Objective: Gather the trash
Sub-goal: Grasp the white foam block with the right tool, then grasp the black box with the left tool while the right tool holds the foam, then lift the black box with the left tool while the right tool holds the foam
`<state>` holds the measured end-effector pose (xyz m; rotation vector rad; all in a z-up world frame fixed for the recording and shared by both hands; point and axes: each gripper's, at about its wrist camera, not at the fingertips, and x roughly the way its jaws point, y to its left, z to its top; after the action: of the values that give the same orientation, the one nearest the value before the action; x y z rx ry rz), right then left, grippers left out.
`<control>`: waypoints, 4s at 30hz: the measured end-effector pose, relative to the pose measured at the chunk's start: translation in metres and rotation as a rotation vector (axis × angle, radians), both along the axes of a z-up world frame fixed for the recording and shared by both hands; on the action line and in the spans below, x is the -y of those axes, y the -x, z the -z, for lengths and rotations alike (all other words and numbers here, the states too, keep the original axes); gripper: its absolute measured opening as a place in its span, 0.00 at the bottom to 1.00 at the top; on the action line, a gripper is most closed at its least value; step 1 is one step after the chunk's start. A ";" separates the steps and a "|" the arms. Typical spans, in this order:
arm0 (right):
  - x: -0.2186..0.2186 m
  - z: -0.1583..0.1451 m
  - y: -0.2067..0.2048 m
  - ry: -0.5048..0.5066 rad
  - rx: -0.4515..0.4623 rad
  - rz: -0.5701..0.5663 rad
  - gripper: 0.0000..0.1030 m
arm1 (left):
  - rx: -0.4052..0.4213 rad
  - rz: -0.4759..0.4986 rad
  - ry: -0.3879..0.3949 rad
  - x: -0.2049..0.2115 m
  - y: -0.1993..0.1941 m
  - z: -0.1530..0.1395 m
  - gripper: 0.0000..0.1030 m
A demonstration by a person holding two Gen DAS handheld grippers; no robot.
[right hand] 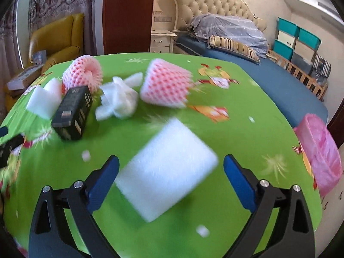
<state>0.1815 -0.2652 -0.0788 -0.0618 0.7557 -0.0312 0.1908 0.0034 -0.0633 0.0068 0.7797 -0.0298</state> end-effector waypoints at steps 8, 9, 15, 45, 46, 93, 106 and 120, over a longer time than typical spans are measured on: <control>0.055 -0.004 0.045 -0.184 0.044 0.012 0.91 | -0.019 0.001 -0.021 0.003 -0.003 0.002 0.94; 0.058 -0.005 0.047 -0.194 0.048 0.013 0.91 | -0.020 0.001 -0.022 0.003 -0.003 0.003 0.94; 0.055 0.004 0.046 -0.208 0.035 0.011 0.90 | -0.025 0.002 -0.028 0.005 -0.005 0.003 0.94; 0.058 -0.012 0.040 -0.123 0.200 0.070 0.56 | -0.020 0.012 -0.012 0.003 -0.003 0.003 0.94; 0.062 -0.009 0.038 -0.129 0.196 0.076 0.56 | -0.020 0.012 -0.012 0.004 -0.003 0.003 0.94; 0.058 -0.001 0.048 -0.168 0.235 -0.010 0.57 | 0.031 0.172 -0.052 0.142 -0.048 -0.005 0.42; 0.056 -0.001 0.048 -0.170 0.242 -0.021 0.57 | 0.135 0.191 0.042 0.111 0.016 -0.016 0.42; 0.054 -0.002 0.048 -0.163 0.244 -0.026 0.57 | 0.053 0.171 0.137 0.100 0.001 -0.012 0.65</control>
<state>0.1333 -0.3191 -0.0769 0.0866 0.5117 0.0471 0.1896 -0.0971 -0.0515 -0.0557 0.7210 -0.2449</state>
